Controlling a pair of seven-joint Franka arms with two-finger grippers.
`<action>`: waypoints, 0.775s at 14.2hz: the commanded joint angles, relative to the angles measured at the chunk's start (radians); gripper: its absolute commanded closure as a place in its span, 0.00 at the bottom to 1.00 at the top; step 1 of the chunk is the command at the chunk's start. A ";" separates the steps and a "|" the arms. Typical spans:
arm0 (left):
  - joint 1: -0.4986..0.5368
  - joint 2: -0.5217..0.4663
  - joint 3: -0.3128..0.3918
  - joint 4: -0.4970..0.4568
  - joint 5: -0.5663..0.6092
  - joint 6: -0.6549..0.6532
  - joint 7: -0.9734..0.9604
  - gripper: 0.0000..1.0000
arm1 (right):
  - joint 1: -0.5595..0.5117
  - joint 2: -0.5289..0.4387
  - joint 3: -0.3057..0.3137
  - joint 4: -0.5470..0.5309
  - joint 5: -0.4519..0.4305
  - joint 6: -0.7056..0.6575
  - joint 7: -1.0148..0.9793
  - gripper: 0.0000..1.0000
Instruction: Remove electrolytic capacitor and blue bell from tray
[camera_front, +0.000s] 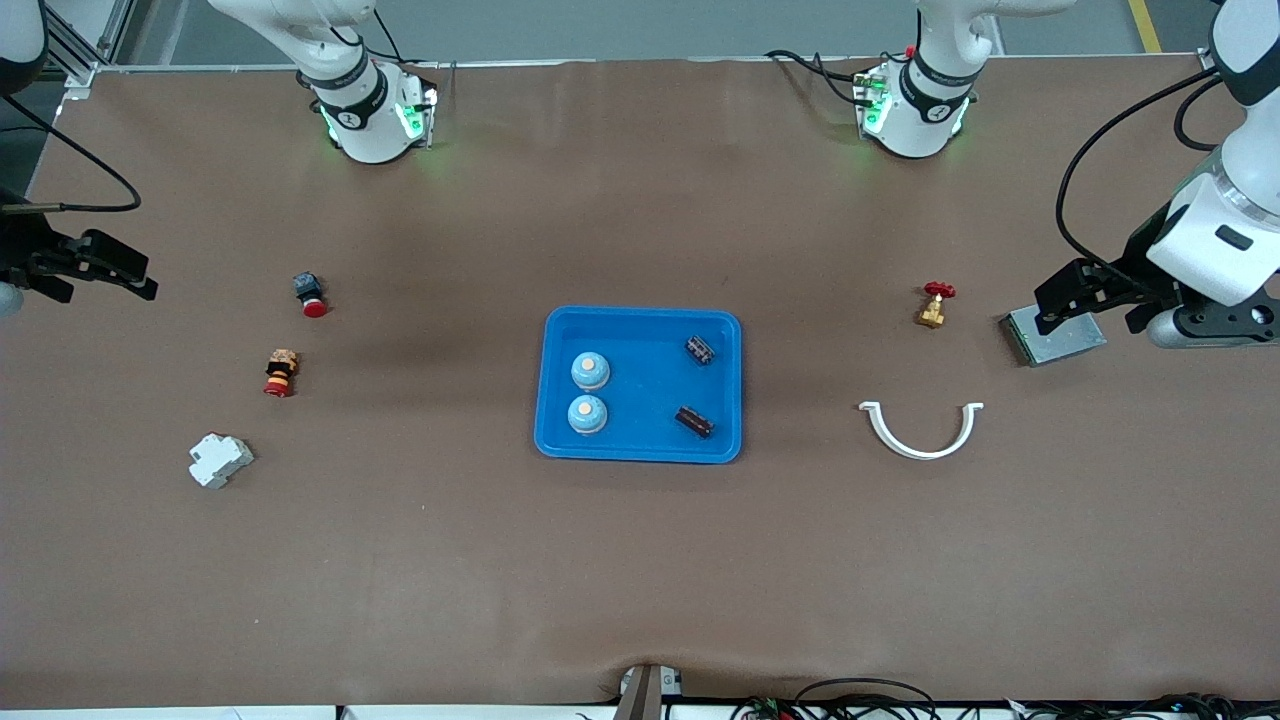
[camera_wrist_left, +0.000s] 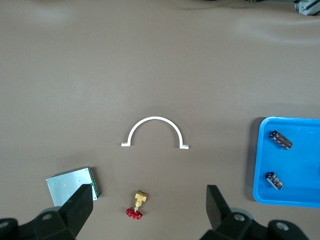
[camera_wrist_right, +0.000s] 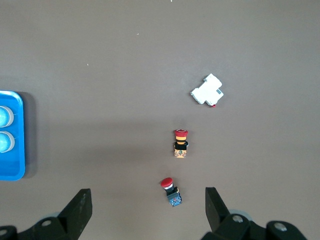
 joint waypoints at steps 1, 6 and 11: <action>-0.003 0.004 0.006 0.017 -0.008 -0.011 0.013 0.00 | -0.010 -0.021 0.008 -0.019 0.003 0.010 0.004 0.00; -0.003 0.004 0.006 0.018 -0.003 -0.011 0.007 0.00 | -0.007 -0.021 0.008 -0.019 0.003 0.011 0.002 0.00; -0.003 0.007 0.006 0.017 -0.008 -0.011 0.000 0.00 | 0.033 -0.024 0.012 -0.057 0.004 0.031 0.091 0.00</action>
